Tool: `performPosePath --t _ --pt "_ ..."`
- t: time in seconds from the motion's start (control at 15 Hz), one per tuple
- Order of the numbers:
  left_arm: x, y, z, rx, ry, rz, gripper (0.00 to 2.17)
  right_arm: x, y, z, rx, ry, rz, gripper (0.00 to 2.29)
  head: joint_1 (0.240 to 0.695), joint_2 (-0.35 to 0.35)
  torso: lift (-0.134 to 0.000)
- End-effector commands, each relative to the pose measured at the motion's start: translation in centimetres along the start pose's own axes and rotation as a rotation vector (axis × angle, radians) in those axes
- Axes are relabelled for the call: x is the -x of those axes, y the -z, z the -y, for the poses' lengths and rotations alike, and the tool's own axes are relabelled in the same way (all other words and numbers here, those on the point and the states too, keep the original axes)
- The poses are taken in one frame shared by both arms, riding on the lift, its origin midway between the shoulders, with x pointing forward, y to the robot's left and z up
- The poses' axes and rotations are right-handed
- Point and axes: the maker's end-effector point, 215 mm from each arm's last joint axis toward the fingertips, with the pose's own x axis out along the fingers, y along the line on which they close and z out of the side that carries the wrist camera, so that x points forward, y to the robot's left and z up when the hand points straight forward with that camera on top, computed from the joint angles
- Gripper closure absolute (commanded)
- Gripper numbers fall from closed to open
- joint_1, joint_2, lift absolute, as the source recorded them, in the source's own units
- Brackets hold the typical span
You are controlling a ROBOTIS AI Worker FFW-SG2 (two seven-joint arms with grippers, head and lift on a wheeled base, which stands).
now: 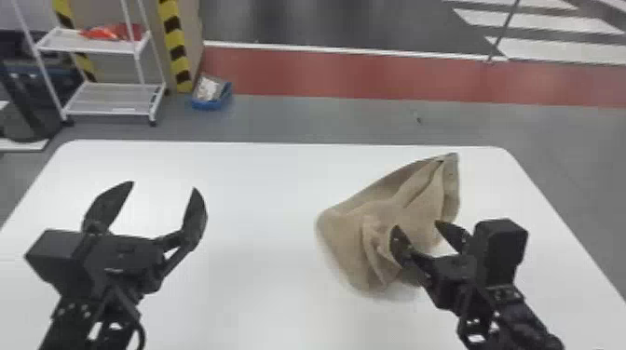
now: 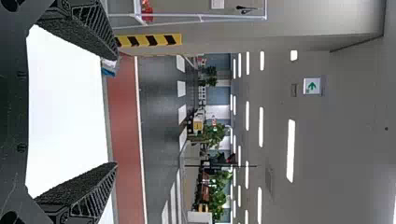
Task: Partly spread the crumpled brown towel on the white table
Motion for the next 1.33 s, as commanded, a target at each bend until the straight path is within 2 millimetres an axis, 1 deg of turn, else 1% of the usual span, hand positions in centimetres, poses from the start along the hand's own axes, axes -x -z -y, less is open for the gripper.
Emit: performPosePath --t 0.0,0.07,0.13,0.2,0.27,0.33,0.47,0.6,0.67,0.73,0.8,0.93,1.0,1.07,1.13,1.2,1.27 --pt "0.1 0.1 -0.3 -0.001 -0.004 0.002 0.08 -0.4 1.8 -4.3 0.072 -0.077 -0.023 0.35 0.695 -0.049 -0.124" --pt "0.1 0.3 -0.3 0.0 -0.006 -0.002 0.08 -0.2 2.2 -5.8 0.099 -0.098 -0.03 0.35 0.695 -0.032 -0.124" --pt "0.0 0.4 -0.4 -0.001 -0.005 -0.003 0.08 0.0 2.5 -6.3 0.121 -0.102 -0.036 0.35 0.695 -0.012 -0.124" --pt "0.0 0.5 -0.3 0.0 -0.005 -0.005 0.08 0.0 3.0 -6.4 0.135 -0.1 -0.044 0.35 0.695 0.006 -0.124" --pt "-0.1 0.5 -0.2 0.002 -0.004 -0.005 0.08 0.0 3.4 -6.2 0.141 -0.096 -0.05 0.35 0.695 0.026 -0.124" --pt "-0.1 0.6 -0.2 0.003 -0.005 -0.005 0.08 0.1 3.5 -6.1 0.145 -0.092 -0.054 0.35 0.695 0.03 -0.124" --pt "-0.2 0.7 -0.1 0.004 -0.003 -0.007 0.08 0.2 4.4 -5.5 0.174 -0.068 -0.078 0.35 0.695 0.03 -0.124" --pt "-0.2 0.8 -0.1 0.005 -0.002 -0.008 0.08 0.2 4.9 -4.8 0.201 -0.044 -0.095 0.35 0.695 0.02 -0.124" --pt "-0.2 0.8 -0.1 0.005 -0.002 -0.008 0.08 0.0 5.2 -4.5 0.202 -0.039 -0.104 0.47 0.695 0.016 -0.124" --pt "-0.2 0.8 -0.1 0.005 -0.004 -0.008 0.08 0.0 5.4 -4.4 0.202 -0.038 -0.111 0.48 0.695 0.012 -0.124" --pt "-0.2 0.8 -0.1 0.005 -0.002 -0.008 0.08 -0.1 5.3 -4.4 0.204 -0.037 -0.107 0.53 0.695 0.008 -0.124" --pt "-0.2 0.8 0.0 0.006 -0.003 -0.008 0.08 -0.1 5.0 -4.3 0.201 -0.032 -0.099 0.71 0.695 0.005 -0.124" --pt "-0.2 0.8 0.0 0.006 -0.003 -0.008 0.08 0.0 4.6 -4.0 0.201 -0.024 -0.086 0.87 0.695 0.004 -0.124" --pt "-0.2 0.8 0.0 0.006 -0.003 -0.008 0.08 0.2 4.1 -3.7 0.203 -0.016 -0.067 1.1 0.695 0.003 -0.124" --pt "-0.2 0.8 0.0 0.006 -0.003 -0.008 0.08 0.3 3.9 -3.5 0.2 -0.013 -0.06 1.22 0.695 0.0 -0.124" --pt "-0.2 0.8 0.0 0.005 -0.003 -0.008 0.08 0.6 3.2 -3.1 0.194 -0.003 -0.04 1.3 0.695 -0.002 -0.124" --pt "-0.2 0.8 -0.1 0.005 -0.004 -0.008 0.08 1.0 2.1 -2.1 0.19 0.017 -0.008 1.3 0.695 -0.004 -0.124"
